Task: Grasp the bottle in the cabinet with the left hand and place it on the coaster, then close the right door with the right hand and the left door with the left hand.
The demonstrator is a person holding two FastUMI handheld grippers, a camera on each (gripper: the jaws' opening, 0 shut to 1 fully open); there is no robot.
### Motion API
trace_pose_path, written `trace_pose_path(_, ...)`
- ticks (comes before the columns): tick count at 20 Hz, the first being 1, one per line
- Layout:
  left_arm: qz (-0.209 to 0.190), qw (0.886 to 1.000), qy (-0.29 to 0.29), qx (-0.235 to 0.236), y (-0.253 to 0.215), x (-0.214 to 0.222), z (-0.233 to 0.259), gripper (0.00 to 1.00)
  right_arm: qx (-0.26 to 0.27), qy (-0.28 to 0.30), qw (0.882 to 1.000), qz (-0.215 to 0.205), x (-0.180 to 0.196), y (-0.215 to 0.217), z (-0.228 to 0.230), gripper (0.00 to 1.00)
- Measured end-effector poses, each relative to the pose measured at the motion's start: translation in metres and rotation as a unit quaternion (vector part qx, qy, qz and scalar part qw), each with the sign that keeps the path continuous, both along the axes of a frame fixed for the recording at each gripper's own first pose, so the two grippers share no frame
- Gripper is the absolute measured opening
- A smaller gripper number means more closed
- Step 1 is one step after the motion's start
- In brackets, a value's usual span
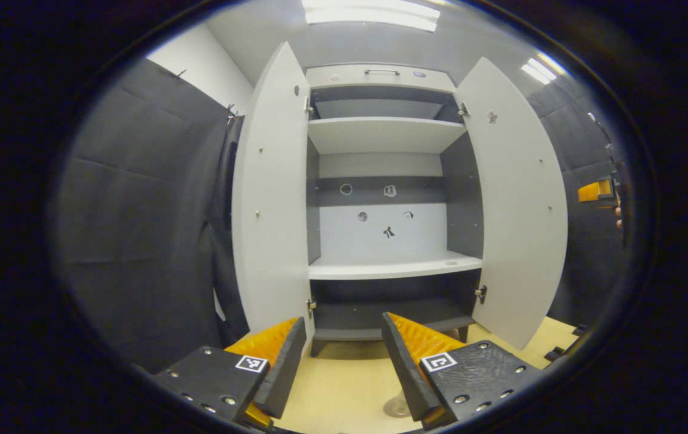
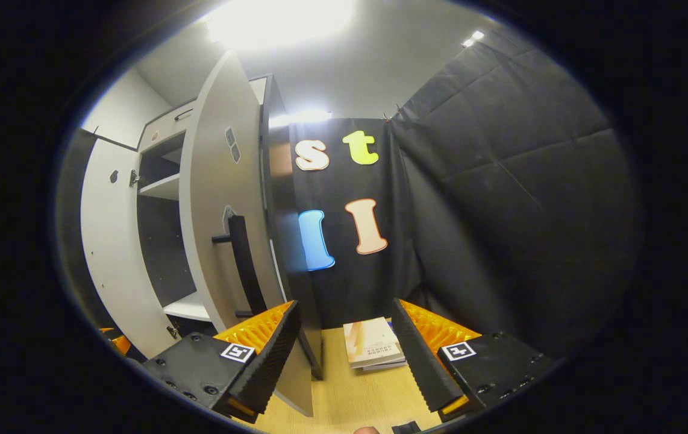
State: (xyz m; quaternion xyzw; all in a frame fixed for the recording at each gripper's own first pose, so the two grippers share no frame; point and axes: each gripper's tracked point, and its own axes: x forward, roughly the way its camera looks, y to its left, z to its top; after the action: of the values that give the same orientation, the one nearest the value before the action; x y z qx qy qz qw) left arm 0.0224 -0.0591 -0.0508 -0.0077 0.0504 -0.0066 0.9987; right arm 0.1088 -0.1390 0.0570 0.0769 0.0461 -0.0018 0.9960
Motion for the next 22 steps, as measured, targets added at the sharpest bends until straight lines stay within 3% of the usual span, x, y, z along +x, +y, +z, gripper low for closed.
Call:
trace_pose_path(13,0.074,0.997,0.003,0.005,0.127,0.015,0.005,0.77,-0.023,0.026,0.998,-0.048,0.035,0.027,0.011,0.96)
trace_pose_path(22,0.08,0.997,0.013,-0.006,0.174,0.038,-0.011,0.77,-0.058,0.022,0.996,-0.067,0.028,0.044,0.017,0.96)
